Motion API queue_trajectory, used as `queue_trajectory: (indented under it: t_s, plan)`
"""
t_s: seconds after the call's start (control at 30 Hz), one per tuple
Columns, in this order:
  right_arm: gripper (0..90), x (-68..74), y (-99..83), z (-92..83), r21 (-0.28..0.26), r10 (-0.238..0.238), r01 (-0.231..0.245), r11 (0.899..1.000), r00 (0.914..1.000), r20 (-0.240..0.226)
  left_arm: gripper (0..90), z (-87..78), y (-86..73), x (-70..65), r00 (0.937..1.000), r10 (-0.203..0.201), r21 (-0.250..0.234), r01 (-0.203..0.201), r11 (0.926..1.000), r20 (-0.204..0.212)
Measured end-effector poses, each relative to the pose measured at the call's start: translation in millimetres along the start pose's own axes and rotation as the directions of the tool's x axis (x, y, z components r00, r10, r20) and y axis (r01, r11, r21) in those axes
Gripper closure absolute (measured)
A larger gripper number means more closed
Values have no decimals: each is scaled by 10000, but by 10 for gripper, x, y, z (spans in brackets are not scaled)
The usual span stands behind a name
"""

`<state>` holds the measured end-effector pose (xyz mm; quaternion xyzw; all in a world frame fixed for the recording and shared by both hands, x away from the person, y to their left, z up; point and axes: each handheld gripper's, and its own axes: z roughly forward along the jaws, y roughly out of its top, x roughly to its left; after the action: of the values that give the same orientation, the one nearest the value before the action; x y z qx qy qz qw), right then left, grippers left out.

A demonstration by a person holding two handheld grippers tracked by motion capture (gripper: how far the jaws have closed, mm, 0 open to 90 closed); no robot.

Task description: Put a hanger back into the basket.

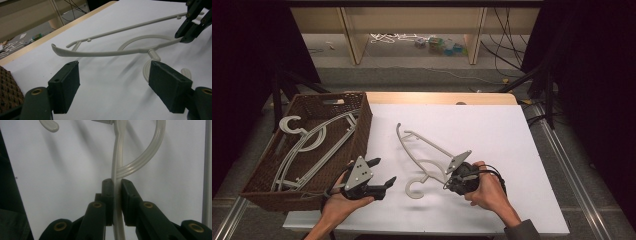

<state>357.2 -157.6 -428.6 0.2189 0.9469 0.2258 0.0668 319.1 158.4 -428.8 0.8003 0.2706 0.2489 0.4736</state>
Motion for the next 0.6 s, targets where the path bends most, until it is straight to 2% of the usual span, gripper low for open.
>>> queue_trajectory:
  t_s: [0.13, 0.17, 0.2, 0.27, 0.3, 0.37, 0.5, 0.53, 0.57, 0.6]
  plan:
    - [823, -5, -48, -108, -169, 15, -15, 9999, 10000, 0, 265, 99, 53, -15, 9984, 564, 306, -561, 9980, -98]
    - [823, -4, -56, -129, -199, -61, 62, 9998, 10000, 62, 267, 130, 69, -23, 9977, 679, 384, -678, 9970, -28]
    - [823, 1, -63, -146, -199, -50, 51, 9998, 10000, 53, 275, 158, 88, -22, 9949, 1005, 485, -1005, 9938, 21]
    - [823, 10, -71, -178, -199, -157, 157, 9997, 9999, 15, 288, 219, 110, -44, 9930, 1163, 578, -1172, 9914, 186]
    - [823, 21, -75, -189, -190, -142, 141, 9997, 9999, -12, 296, 241, 126, -39, 9883, 1496, 751, -1515, 9856, 306]
    - [823, 35, -78, -205, -263, -246, 245, 9994, 9997, -51, 297, 294, 145, -59, 9848, 1688, 829, -1717, 9817, 415]
    - [823, 81, -80, -241, -265, -406, 403, 9988, 9991, -104, 304, 361, 167, -62, 9704, 2326, 786, -2374, 9682, 656]
    - [823, 98, -81, -246, -293, -369, 365, 9989, 9993, -109, 313, 379, 163, -63, 9696, 2330, 677, -2380, 9689, 748]
    - [823, 107, -78, -256, -301, -488, 485, 9984, 9988, -91, 323, 387, 165, -52, 9637, 2529, 767, -2595, 9627, 859]
    - [823, 121, -75, -267, -286, -454, 449, 9986, 9989, -147, 326, 400, 163, -50, 9612, 2621, 817, -2690, 9597, 856]
